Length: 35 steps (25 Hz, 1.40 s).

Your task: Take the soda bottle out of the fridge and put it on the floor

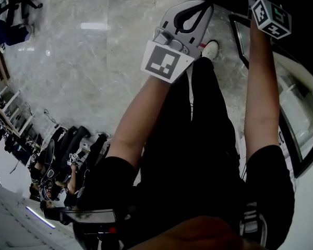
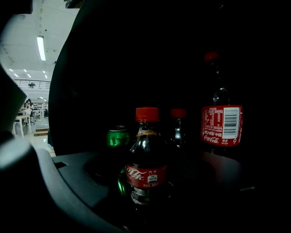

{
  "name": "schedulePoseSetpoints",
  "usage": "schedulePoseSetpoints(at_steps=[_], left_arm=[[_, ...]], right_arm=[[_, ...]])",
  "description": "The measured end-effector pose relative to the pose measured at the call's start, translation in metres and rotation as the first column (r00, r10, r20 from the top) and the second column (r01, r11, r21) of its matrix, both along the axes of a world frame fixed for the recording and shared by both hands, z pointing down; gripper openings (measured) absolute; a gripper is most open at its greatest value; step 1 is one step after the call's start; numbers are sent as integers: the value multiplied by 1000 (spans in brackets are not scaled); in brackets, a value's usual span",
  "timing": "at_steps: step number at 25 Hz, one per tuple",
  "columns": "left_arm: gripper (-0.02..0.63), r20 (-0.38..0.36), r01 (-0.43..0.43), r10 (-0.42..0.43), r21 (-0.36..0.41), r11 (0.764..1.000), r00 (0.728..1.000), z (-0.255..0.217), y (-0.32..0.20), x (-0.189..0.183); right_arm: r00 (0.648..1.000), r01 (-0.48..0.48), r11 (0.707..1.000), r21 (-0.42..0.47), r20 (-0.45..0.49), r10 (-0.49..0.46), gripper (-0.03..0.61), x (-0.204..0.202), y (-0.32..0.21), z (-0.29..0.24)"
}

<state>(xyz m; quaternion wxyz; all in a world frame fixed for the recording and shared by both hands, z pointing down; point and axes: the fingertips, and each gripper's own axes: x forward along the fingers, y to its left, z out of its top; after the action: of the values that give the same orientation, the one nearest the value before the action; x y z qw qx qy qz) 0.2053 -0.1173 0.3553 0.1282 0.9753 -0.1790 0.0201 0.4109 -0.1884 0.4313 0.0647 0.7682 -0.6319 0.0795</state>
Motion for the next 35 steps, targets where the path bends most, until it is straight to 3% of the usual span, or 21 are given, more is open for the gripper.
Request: schedulePoseSetpoints(at_steps=[11,18,27,35], left_arm=[[-3,-10,36,-36,35,999,999,-20,11,-21],[-3,16,67,-68,60,996,998,3,16,-53],[-3,92,178,-177,2,984,980,102,3,-145],[-3,155,276,-256,-120,954,954,238,-14,-206]], right_arm=[[991,134,990,45,-12,-134,299,-58,39,-46],[946,324,945,33,5,-324,299,-140,91,-40],[859,504,864,-8,108,-500,299,-259,89,56],[802,594,799,-95,153,-578,299,-320,68,207]])
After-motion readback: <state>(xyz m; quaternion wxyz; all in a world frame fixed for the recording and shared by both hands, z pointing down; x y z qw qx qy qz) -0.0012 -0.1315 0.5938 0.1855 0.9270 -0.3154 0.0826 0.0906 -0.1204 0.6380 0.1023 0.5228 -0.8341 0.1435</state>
